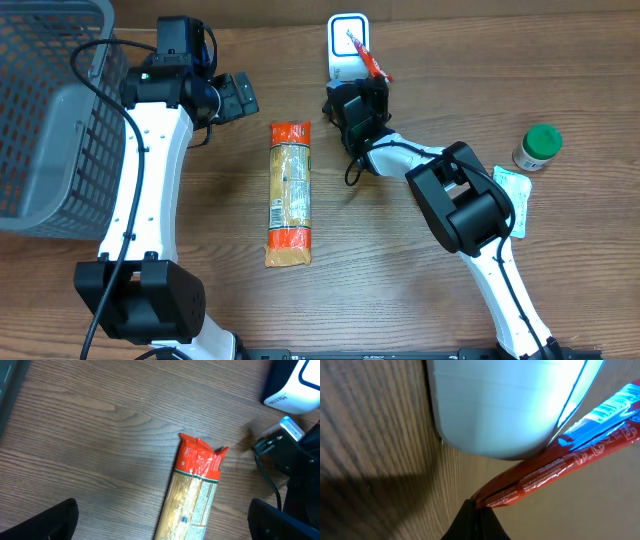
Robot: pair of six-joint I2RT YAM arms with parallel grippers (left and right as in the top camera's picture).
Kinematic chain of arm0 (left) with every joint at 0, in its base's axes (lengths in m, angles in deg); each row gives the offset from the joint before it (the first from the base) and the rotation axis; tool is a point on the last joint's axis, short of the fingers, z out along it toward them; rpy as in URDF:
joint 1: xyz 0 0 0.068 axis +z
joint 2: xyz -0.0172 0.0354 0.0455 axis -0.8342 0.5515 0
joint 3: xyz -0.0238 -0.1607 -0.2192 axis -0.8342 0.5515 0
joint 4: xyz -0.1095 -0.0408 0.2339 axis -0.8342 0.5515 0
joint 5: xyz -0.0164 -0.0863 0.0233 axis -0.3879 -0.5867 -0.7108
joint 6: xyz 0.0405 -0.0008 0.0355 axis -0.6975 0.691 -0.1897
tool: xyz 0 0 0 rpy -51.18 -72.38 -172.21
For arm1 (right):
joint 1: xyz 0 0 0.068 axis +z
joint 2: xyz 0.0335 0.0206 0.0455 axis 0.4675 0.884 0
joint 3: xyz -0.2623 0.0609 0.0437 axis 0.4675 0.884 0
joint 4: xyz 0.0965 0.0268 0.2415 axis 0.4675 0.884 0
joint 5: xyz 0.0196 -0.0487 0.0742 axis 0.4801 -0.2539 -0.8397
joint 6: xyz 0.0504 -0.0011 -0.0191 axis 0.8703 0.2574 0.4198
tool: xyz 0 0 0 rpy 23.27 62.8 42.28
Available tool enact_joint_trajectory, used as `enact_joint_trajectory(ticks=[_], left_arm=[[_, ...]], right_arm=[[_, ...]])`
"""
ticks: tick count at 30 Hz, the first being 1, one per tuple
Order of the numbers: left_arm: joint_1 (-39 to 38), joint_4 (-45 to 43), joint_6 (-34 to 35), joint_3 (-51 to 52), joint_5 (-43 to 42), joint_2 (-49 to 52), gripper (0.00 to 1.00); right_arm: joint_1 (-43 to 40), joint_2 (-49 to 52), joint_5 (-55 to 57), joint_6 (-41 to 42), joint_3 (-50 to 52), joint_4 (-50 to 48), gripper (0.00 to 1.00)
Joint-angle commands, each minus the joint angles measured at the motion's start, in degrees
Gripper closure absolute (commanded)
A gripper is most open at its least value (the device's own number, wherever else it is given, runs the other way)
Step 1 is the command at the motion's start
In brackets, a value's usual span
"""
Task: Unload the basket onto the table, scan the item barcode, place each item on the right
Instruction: 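Hold the red packet in front of the white scanner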
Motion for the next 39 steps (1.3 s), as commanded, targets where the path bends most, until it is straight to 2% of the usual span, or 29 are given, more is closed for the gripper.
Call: enact_joint_trajectory(ticks=[1, 5, 15, 21, 25, 39], left_arm=[[-0.13, -0.09, -0.66, -0.17, 0.52, 0.46, 0.0], [-0.13, -0.09, -0.66, -0.2, 0.52, 0.46, 0.0], [-0.13, -0.09, -0.66, -0.17, 0.5, 0.46, 0.0], [-0.13, -0.09, -0.66, -0.17, 0.5, 0.46, 0.0], [-0.13, -0.09, -0.66, -0.17, 0.5, 0.46, 0.0], [-0.13, -0.09, -0.68, -0.17, 0.52, 0.46, 0.0]], right_arm=[[0.37, 0.59, -1.75, -2.84, -0.55, 0.09, 0.96], [0.37, 0.59, -1.73, -3.15, -0.55, -0.55, 0.96], [0.37, 0.48, -1.68, -13.35, -0.55, -11.37, 0.96], [0.17, 0.48, -1.22, -13.51, -0.55, -11.82, 0.96], [0.07, 0.24, -0.35, -13.55, -0.57, -16.22, 0.96], [-2.51, -1.27, 4.5, -14.38, -0.57, -13.57, 0.96]])
